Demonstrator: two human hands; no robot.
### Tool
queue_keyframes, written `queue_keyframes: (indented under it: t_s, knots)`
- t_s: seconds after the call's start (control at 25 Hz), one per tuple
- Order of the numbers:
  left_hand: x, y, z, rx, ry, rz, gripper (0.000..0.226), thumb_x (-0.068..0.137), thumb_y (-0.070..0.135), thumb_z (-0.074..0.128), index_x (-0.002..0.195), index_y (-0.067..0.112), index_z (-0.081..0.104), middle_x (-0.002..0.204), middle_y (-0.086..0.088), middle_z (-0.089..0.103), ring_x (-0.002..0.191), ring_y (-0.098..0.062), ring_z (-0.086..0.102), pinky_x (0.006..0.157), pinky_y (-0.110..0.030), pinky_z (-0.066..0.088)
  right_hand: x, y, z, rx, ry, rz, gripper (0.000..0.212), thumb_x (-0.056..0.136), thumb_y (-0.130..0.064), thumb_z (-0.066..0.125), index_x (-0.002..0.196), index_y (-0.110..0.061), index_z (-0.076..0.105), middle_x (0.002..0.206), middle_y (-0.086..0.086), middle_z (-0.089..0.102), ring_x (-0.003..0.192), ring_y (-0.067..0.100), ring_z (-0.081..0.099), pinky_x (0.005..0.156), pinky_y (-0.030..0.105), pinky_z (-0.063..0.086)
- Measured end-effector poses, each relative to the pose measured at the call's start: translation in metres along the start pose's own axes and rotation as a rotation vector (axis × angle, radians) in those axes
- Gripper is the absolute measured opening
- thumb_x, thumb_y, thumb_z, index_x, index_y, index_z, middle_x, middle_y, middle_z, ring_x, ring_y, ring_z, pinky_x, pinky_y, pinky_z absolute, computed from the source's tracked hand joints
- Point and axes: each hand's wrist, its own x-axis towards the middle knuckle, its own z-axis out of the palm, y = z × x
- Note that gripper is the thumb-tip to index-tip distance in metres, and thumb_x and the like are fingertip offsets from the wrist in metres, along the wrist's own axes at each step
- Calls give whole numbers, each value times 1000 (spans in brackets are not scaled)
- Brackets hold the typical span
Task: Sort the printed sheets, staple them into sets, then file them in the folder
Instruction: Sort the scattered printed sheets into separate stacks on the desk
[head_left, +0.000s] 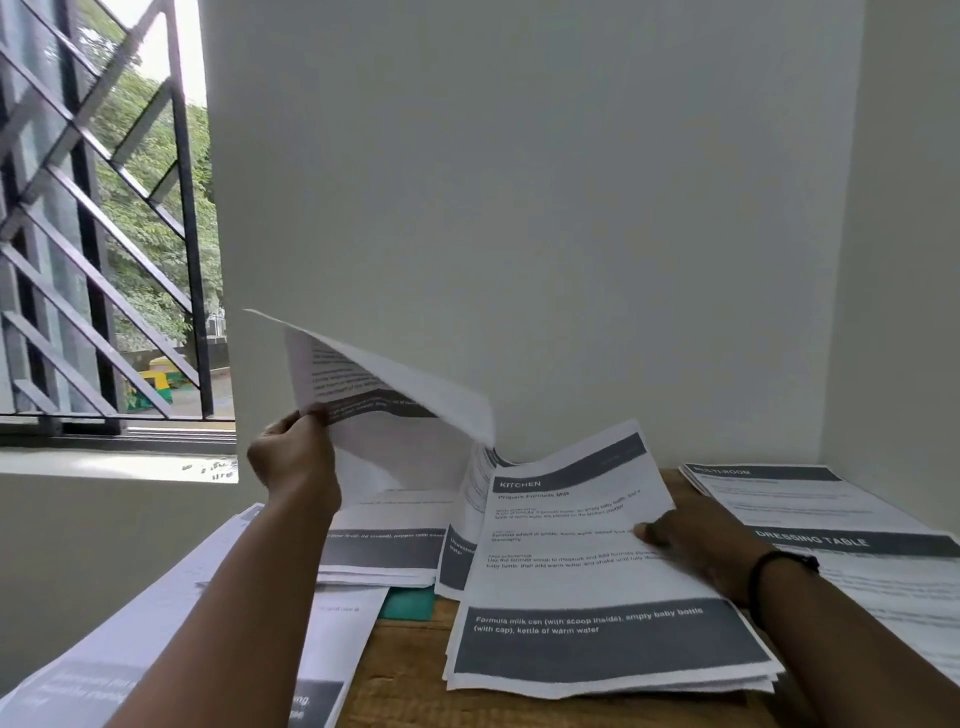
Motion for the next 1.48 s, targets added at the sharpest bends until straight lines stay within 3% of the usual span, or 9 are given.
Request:
queue_keyframes:
  t_s: [0.24, 0.36, 0.6, 0.76, 0.96, 1.16, 1.28, 1.4, 1.48]
  knots:
    - [7, 17, -7, -416, -19, 225, 16, 65, 7, 66, 53, 17, 67, 51, 16, 55, 62, -12, 46, 62, -26, 38, -6, -3, -3, 66, 0, -53, 20, 85, -6, 67, 101, -16, 60, 100, 7, 64, 72, 5, 53, 57, 18, 36]
    - [-8, 18, -2, -162, 33, 161, 9, 80, 12, 73, 87, 8, 71, 67, 7, 60, 65, -12, 51, 65, -27, 42, -6, -3, -3, 61, -11, -59, 18, 87, -8, 67, 100, -17, 59, 99, 6, 63, 72, 6, 52, 58, 18, 36]
    - [-65, -6, 10, 755, -717, -343, 24, 82, 17, 72, 99, 1, 68, 81, -17, 73, 71, -32, 69, 71, -39, 58, -12, -14, -4, 350, -6, -29, 11, 91, 2, 58, 88, -7, 64, 71, 1, 65, 62, 17, 60, 50, 24, 47]
    - [-83, -24, 17, 944, -823, -285, 25, 88, 27, 65, 98, 5, 66, 92, -15, 74, 85, -32, 72, 84, -41, 57, -19, -20, -5, 517, -65, -74, 28, 93, 5, 50, 71, -6, 63, 50, 1, 66, 41, 10, 62, 37, 15, 45]
    - [-83, -36, 22, 865, -735, -245, 20, 92, 21, 49, 96, 5, 61, 98, -18, 70, 91, -33, 68, 77, -33, 50, -19, -21, 1, 522, -50, -56, 21, 90, 9, 50, 86, -3, 67, 67, 10, 72, 52, 21, 68, 48, 28, 57]
    - [-85, -46, 27, 787, -794, -160, 9, 90, 8, 49, 84, 5, 56, 88, -14, 65, 72, -23, 63, 65, -31, 52, -18, -22, 7, 576, -11, -4, 14, 93, -3, 54, 92, 2, 68, 97, 28, 69, 85, 43, 67, 80, 50, 54]
    - [-96, -44, 26, 732, -832, -164, 17, 92, 3, 47, 83, 5, 62, 81, -16, 70, 69, -30, 67, 61, -32, 55, -8, -18, 7, 643, 86, 81, 37, 99, -39, 48, 97, -9, 69, 90, 15, 73, 80, 32, 70, 79, 44, 57]
    - [-101, -44, 25, 688, -836, -151, 22, 92, -2, 42, 87, 10, 59, 80, -9, 70, 70, -23, 68, 65, -31, 57, 4, -12, 7, 756, -34, 138, 71, 79, -79, 42, 121, -26, 62, 118, 5, 68, 110, 32, 64, 99, 54, 47]
    - [-106, -46, 27, 676, -858, -185, 21, 90, -1, 41, 99, 12, 55, 91, -10, 70, 83, -27, 70, 78, -41, 59, 2, -12, 6, 731, -112, 137, 63, 82, -70, 54, 124, -24, 60, 121, 4, 67, 113, 30, 62, 98, 54, 47]
